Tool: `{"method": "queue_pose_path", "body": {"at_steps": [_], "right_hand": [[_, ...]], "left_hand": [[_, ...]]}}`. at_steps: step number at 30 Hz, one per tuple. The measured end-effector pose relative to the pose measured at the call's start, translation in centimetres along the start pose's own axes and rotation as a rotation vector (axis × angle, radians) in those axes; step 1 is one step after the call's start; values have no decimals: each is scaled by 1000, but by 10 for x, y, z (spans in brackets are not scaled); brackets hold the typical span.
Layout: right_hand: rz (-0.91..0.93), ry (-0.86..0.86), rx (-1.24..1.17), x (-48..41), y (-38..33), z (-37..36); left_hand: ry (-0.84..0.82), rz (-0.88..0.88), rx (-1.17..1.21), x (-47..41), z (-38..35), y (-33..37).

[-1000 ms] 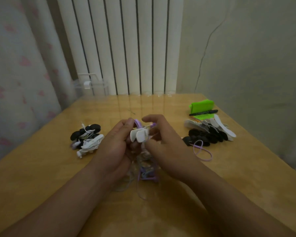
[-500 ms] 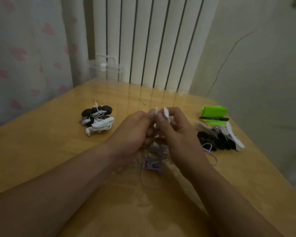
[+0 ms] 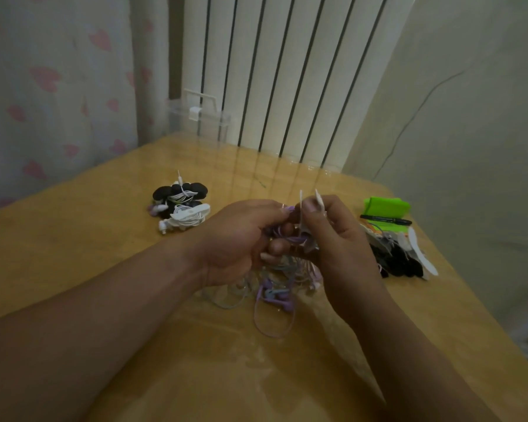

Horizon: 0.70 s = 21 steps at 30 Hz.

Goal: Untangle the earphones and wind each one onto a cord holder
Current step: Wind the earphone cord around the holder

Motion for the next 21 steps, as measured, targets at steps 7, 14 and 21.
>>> {"method": "queue_pose_path", "body": {"at_steps": [7, 14, 21], "right_hand": [[-26, -41, 0, 2, -3, -4], [-45, -33, -50, -1, 0, -1], [-53, -20, -91, -2, 3, 1]], "left_hand": [[60, -32, -108, 2, 2, 6], [-52, 19, -68, 9, -4, 14], [-23, 28, -204, 11, -5, 15]]}}
Point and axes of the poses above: each hand's wrist, its own x-axis away from the middle knuckle, its own z-axis out of the back of the hand, y = z × x, the point moved 9 cm from there along -x, towards the middle knuckle, and after that the axes turned 4 degrees about x, right-handed, at the moved point
